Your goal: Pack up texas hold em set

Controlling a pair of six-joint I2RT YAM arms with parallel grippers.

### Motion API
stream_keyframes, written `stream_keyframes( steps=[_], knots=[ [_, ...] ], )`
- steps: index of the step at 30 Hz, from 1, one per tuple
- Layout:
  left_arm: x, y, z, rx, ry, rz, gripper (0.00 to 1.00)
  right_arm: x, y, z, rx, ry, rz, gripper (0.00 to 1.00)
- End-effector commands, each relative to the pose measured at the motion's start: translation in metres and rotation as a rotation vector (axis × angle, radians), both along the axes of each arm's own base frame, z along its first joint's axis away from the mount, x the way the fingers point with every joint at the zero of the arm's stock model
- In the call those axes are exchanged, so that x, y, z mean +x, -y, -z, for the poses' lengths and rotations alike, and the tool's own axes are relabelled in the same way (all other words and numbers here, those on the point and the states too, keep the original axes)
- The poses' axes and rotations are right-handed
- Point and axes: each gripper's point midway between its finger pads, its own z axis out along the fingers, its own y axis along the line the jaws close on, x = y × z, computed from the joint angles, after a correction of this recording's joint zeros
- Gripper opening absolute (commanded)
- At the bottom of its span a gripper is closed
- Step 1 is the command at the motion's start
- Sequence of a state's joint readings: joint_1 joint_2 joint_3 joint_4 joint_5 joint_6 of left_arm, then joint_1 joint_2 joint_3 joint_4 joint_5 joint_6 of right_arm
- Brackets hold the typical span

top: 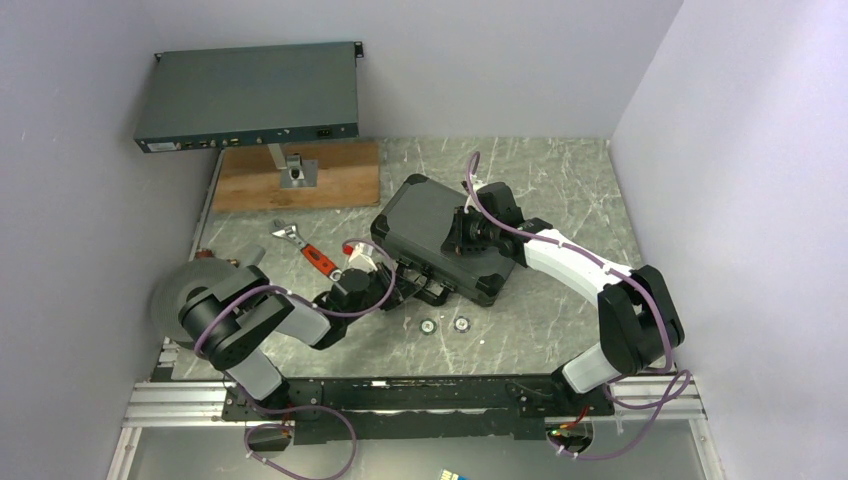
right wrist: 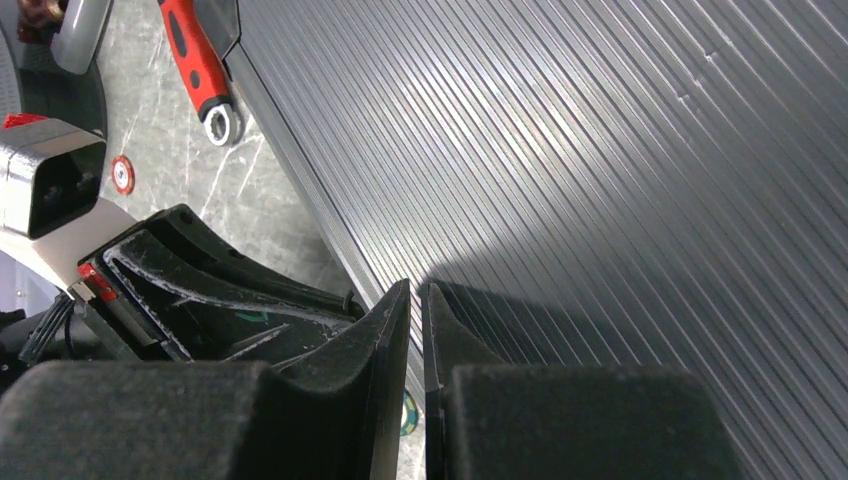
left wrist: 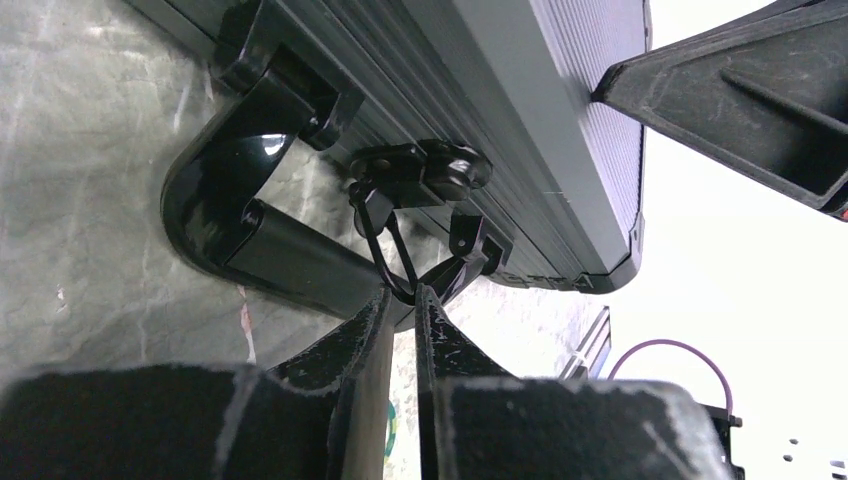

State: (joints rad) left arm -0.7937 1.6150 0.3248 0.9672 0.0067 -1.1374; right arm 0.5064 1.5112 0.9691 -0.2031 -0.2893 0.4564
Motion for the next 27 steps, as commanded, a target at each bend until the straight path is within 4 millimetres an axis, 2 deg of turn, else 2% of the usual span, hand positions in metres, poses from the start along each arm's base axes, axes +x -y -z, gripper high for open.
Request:
stream_keyframes(
  steps=[1, 12, 21, 27],
  knots=[
    [0.009, 0.015, -0.037, -0.055, 0.115, 0.036, 0.15, -0.04, 0.035, 0.066, -0.193, -0.201, 0.018, 0.13],
    [0.025, 0.029, -0.061, -0.031, 0.173, 0.049, 0.14, -0.042, 0.036, 0.07, -0.194, -0.211, 0.013, 0.13],
    [0.035, 0.038, -0.067, -0.002, 0.199, 0.059, 0.15, -0.044, 0.037, 0.073, -0.2, -0.215, 0.012, 0.13],
    [0.036, 0.036, -0.07, 0.014, 0.212, 0.056, 0.16, -0.044, 0.037, 0.074, -0.201, -0.218, 0.012, 0.13]
  ],
)
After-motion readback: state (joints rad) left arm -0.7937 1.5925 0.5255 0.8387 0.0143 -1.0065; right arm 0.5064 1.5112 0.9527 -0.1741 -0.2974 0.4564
